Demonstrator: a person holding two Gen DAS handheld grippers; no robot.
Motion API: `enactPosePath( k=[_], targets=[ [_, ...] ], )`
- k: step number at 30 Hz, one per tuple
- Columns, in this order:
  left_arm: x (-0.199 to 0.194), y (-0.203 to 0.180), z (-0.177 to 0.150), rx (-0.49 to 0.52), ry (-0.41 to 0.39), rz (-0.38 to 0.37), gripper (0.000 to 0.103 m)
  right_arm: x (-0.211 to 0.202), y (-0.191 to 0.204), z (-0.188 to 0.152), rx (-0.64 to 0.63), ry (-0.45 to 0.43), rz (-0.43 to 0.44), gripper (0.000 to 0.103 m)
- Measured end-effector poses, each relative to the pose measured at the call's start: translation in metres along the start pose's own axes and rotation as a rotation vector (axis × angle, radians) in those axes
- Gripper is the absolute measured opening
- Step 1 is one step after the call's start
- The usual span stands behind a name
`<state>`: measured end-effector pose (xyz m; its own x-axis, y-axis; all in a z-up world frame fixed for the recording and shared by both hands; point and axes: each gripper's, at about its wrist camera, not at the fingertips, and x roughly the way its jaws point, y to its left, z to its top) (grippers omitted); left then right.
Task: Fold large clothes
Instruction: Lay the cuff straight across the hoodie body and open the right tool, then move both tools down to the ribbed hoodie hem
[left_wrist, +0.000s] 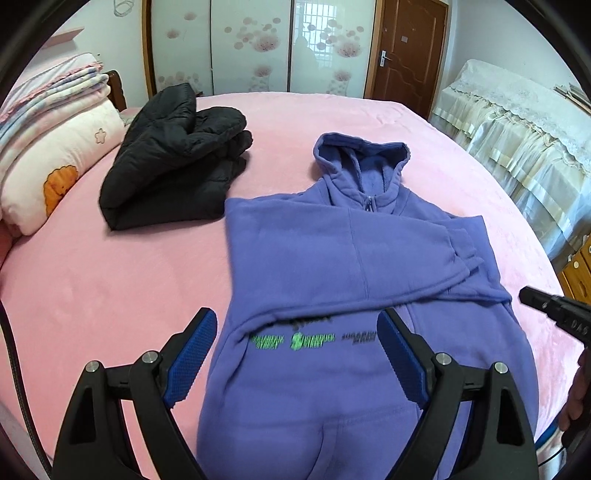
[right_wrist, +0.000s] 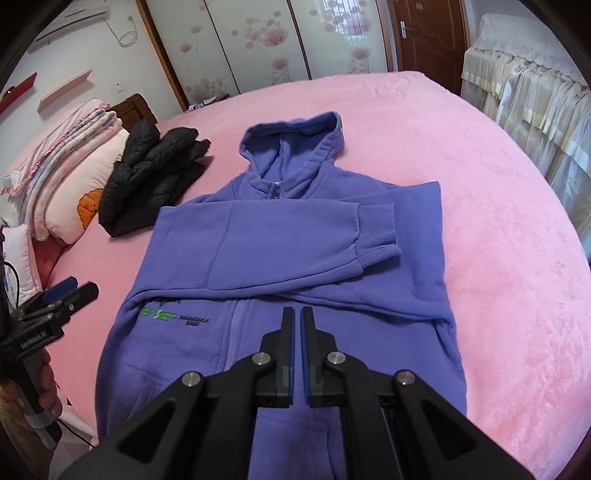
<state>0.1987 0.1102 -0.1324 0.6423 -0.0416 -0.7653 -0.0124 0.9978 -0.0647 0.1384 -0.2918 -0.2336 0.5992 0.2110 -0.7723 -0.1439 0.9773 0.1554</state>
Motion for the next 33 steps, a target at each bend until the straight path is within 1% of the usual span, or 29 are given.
enactPosePath(
  k=[5,9,11,16,19,22,25,28,31,33],
  targets=[
    [-0.035,0.006,-0.024,0.000,-0.025,0.020,0.088,-0.039,0.007,-0.028,0.002,-0.047,-0.007,0.003],
    [-0.064,0.011,-0.046,0.001,-0.036,0.033,0.093,-0.070,0.010,-0.056,0.015,-0.085,-0.016,0.003],
    [-0.080,0.014,-0.057,-0.006,-0.044,0.038,0.093,-0.086,0.011,-0.069,0.017,-0.101,-0.023,0.004],
    [-0.112,0.022,-0.078,-0.042,-0.050,0.022,0.093,-0.116,0.017,-0.090,0.006,-0.135,-0.027,0.020],
    [-0.130,0.024,-0.090,-0.050,-0.064,0.027,0.094,-0.132,0.018,-0.099,0.005,-0.153,-0.021,0.021],
    [-0.143,0.024,-0.105,-0.047,-0.074,0.041,0.098,-0.147,0.019,-0.108,0.000,-0.174,-0.020,0.021],
    [-0.148,0.025,-0.118,-0.038,-0.068,0.054,0.099,-0.159,0.019,-0.121,-0.013,-0.185,-0.031,0.023],
    [-0.145,0.029,-0.137,-0.035,-0.037,0.076,0.099,-0.163,0.016,-0.136,-0.028,-0.176,-0.047,0.027],
    [-0.139,0.036,-0.155,-0.043,0.000,0.084,0.099,-0.160,0.010,-0.154,-0.040,-0.141,-0.077,0.028],
    [-0.131,0.041,-0.168,-0.053,0.027,0.073,0.099,-0.155,0.006,-0.165,-0.043,-0.117,-0.094,0.028]
  ],
)
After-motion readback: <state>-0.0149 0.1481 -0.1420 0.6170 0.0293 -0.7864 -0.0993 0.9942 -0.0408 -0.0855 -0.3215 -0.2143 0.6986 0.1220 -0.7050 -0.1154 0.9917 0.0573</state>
